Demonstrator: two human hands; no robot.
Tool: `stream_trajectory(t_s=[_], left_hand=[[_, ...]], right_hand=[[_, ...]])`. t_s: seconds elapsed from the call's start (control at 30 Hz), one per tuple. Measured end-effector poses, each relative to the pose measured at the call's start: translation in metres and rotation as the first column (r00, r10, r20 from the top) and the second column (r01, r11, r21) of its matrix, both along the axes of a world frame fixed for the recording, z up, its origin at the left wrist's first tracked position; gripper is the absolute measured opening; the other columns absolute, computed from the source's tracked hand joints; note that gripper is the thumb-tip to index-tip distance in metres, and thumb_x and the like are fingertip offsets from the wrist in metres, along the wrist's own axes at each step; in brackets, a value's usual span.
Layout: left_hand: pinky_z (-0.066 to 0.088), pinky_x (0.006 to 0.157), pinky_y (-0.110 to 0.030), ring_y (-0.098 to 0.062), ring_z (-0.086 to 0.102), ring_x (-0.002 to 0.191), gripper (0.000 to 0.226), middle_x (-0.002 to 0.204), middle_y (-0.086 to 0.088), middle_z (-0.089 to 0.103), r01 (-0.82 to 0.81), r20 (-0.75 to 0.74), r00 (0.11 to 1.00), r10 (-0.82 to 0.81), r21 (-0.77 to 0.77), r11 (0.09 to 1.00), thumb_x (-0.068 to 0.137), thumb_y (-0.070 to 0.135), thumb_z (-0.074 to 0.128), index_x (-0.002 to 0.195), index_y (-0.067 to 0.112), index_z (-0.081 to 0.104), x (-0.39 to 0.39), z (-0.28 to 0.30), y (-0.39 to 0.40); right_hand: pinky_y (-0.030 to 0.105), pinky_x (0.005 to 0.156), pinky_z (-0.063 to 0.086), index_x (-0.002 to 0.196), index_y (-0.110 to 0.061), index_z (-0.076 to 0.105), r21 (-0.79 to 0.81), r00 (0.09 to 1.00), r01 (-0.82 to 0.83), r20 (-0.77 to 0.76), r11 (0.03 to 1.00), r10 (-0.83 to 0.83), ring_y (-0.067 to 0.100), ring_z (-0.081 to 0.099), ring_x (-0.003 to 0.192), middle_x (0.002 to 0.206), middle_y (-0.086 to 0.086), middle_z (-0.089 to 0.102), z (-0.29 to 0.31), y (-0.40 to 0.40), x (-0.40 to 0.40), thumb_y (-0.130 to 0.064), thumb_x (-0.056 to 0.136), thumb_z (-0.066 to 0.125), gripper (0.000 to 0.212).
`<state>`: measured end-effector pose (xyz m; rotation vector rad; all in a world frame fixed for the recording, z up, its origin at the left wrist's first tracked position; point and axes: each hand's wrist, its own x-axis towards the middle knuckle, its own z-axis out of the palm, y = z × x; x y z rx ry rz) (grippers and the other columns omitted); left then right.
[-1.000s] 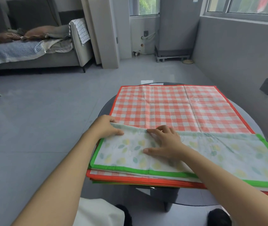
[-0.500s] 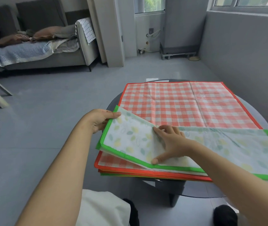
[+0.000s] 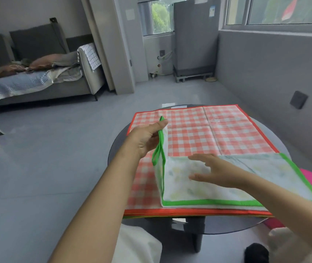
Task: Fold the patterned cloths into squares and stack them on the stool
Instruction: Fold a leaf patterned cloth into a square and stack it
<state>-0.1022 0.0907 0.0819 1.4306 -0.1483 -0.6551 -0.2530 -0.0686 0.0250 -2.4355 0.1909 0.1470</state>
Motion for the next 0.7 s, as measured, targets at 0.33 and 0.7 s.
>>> stream_trajectory(t_s=[0.33, 0.7], left_hand=[[0.051, 0.049, -0.022, -0.009, 0.058, 0.047, 0.024, 0.064, -0.004, 0.060, 0.100, 0.215, 0.966, -0.141, 0.193, 0.976, 0.076, 0.016, 0.079, 0.074, 0.007, 0.057, -0.059, -0.030, -0.084], [0.057, 0.061, -0.024, -0.015, 0.067, 0.055, 0.023, 0.078, -0.003, 0.067, 0.057, 0.380, 0.878, -0.290, 0.519, 0.853, 0.081, 0.024, 0.074, 0.074, 0.012, 0.056, -0.088, -0.071, -0.111]], right_hand=[[0.026, 0.074, 0.056, 0.115, -0.020, 0.059, 0.330, 0.970, 0.229, -0.152, 0.916, -0.188, 0.015, 0.070, 0.083, 0.097, -0.002, 0.072, 0.017, -0.066, -0.061, -0.030, 0.094, 0.051, 0.024], [0.025, 0.061, 0.051, 0.104, -0.023, 0.050, 0.314, 0.919, 0.394, -0.156, 0.864, -0.362, 0.009, 0.066, 0.062, 0.078, -0.003, 0.073, -0.005, -0.042, -0.066, -0.043, 0.078, 0.069, 0.038]])
